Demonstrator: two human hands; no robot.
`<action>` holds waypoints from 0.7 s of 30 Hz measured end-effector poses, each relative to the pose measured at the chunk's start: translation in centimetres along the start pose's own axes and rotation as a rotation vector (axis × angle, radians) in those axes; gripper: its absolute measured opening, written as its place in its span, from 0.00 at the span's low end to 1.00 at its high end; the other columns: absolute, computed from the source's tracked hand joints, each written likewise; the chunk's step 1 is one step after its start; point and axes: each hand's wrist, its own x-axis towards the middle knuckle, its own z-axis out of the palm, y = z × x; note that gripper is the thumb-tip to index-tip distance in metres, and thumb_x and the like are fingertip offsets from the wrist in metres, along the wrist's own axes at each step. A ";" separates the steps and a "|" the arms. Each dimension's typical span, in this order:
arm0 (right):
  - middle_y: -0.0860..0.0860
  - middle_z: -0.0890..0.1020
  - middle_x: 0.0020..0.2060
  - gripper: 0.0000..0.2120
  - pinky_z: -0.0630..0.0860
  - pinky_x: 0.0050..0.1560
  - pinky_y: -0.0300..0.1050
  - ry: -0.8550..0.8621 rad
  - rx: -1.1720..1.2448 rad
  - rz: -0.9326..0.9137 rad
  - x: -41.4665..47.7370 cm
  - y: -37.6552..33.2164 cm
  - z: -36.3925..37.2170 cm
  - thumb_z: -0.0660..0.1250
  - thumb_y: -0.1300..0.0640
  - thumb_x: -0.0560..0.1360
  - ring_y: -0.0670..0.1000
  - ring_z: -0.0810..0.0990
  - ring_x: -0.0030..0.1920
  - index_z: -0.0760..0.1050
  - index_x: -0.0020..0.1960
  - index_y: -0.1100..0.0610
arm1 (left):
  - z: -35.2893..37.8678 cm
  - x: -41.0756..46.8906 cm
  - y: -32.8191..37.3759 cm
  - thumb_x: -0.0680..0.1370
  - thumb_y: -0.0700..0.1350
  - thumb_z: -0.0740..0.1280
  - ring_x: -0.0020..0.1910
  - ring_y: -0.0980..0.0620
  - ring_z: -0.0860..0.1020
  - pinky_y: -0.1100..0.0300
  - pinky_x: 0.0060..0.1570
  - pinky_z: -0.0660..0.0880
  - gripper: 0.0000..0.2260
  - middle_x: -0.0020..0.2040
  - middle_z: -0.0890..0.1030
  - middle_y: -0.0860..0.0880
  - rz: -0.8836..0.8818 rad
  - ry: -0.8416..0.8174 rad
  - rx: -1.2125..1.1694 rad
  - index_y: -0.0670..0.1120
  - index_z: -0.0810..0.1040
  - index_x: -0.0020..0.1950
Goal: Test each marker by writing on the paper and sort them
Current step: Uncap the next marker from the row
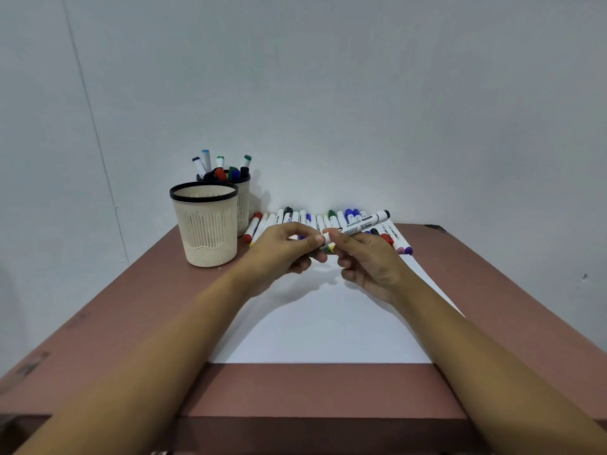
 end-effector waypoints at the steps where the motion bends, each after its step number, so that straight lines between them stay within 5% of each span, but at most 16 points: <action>1: 0.47 0.74 0.31 0.08 0.66 0.30 0.38 0.065 -0.041 -0.005 0.0 -0.1 -0.1 0.68 0.49 0.75 0.45 0.69 0.31 0.79 0.43 0.54 | -0.2 0.1 0.1 0.77 0.41 0.67 0.27 0.55 0.71 0.64 0.32 0.69 0.03 0.34 0.81 0.47 0.015 0.059 0.007 0.41 0.78 0.46; 6: 0.49 0.76 0.37 0.11 0.69 0.37 0.43 0.423 -0.557 -0.206 0.6 0.8 -1.3 0.60 0.53 0.80 0.49 0.73 0.40 0.75 0.40 0.49 | -1.7 0.2 0.5 0.76 0.38 0.67 0.30 0.56 0.74 0.64 0.33 0.72 0.04 0.30 0.77 0.52 0.148 0.348 -0.034 0.45 0.78 0.41; 9: 0.55 0.78 0.56 0.13 0.73 0.56 0.51 0.388 -1.069 -0.209 1.2 2.4 -1.8 0.59 0.54 0.80 0.56 0.74 0.57 0.79 0.59 0.53 | -1.9 -0.1 1.0 0.77 0.40 0.67 0.31 0.59 0.74 0.66 0.33 0.73 0.05 0.33 0.76 0.53 0.212 0.437 0.006 0.46 0.78 0.41; 12: 0.53 0.73 0.64 0.16 0.67 0.63 0.52 0.242 -1.336 -0.118 1.3 2.9 -1.6 0.57 0.51 0.80 0.56 0.69 0.65 0.75 0.65 0.51 | -2.3 0.1 1.4 0.75 0.43 0.69 0.40 0.52 0.79 0.56 0.47 0.79 0.02 0.38 0.80 0.51 0.225 0.432 0.054 0.45 0.78 0.45; 15: 0.51 0.72 0.64 0.16 0.65 0.63 0.51 0.216 -1.391 -0.114 1.1 3.0 -1.6 0.56 0.50 0.81 0.53 0.67 0.66 0.74 0.66 0.49 | -3.6 1.2 3.1 0.75 0.45 0.69 0.42 0.48 0.81 0.46 0.52 0.78 0.04 0.40 0.81 0.49 0.255 0.486 0.235 0.45 0.77 0.47; 21: 0.51 0.72 0.64 0.17 0.65 0.63 0.50 0.210 -1.438 -0.126 0.8 2.6 -1.4 0.54 0.49 0.81 0.52 0.67 0.65 0.73 0.66 0.48 | -7.3 4.3 8.8 0.77 0.44 0.66 0.40 0.50 0.79 0.64 0.33 0.77 0.14 0.43 0.79 0.50 0.348 0.628 0.481 0.49 0.69 0.62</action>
